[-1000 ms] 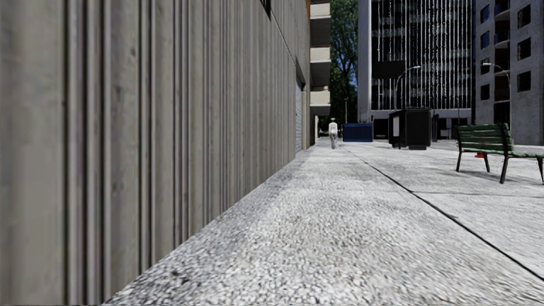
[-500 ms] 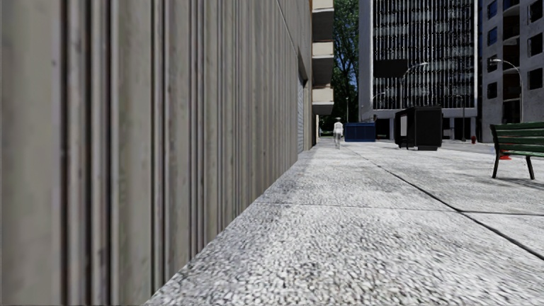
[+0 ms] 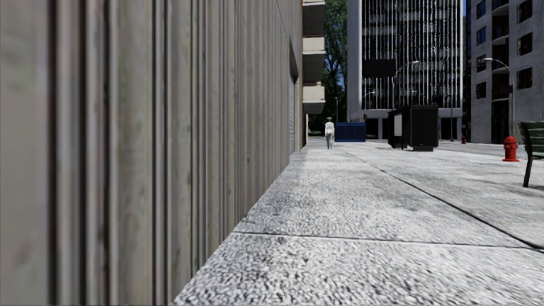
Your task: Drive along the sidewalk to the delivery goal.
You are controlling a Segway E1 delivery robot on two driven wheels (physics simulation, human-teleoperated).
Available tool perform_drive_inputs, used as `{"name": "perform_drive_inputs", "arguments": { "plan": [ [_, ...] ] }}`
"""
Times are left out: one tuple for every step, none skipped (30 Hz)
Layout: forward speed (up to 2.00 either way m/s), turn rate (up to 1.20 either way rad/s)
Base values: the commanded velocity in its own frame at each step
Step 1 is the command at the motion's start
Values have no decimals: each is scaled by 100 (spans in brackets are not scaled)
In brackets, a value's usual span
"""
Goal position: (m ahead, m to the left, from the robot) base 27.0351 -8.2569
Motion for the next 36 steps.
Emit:
{"name": "perform_drive_inputs", "arguments": {
  "plan": [
    [200, 0],
    [200, 0],
    [200, 0],
    [200, 0],
    [200, 0],
    [200, 0],
    [200, 0],
    [200, -38],
    [200, -63],
    [200, -107],
    [200, -120],
    [200, -120],
    [200, -120],
    [200, -120],
    [200, -72],
    [200, -26],
    [200, -4],
    [200, 0],
    [200, 0],
    [200, 0],
    [200, 0],
    [200, 0],
    [200, 0],
    [200, 0],
    [200, 0],
    [200, 0],
    [200, 0],
    [200, 0],
    [200, 0],
    [200, 0],
    [200, 0],
    [200, 0],
    [200, 0],
    [200, 0],
    [200, 0],
    [200, -35]
  ]
}}
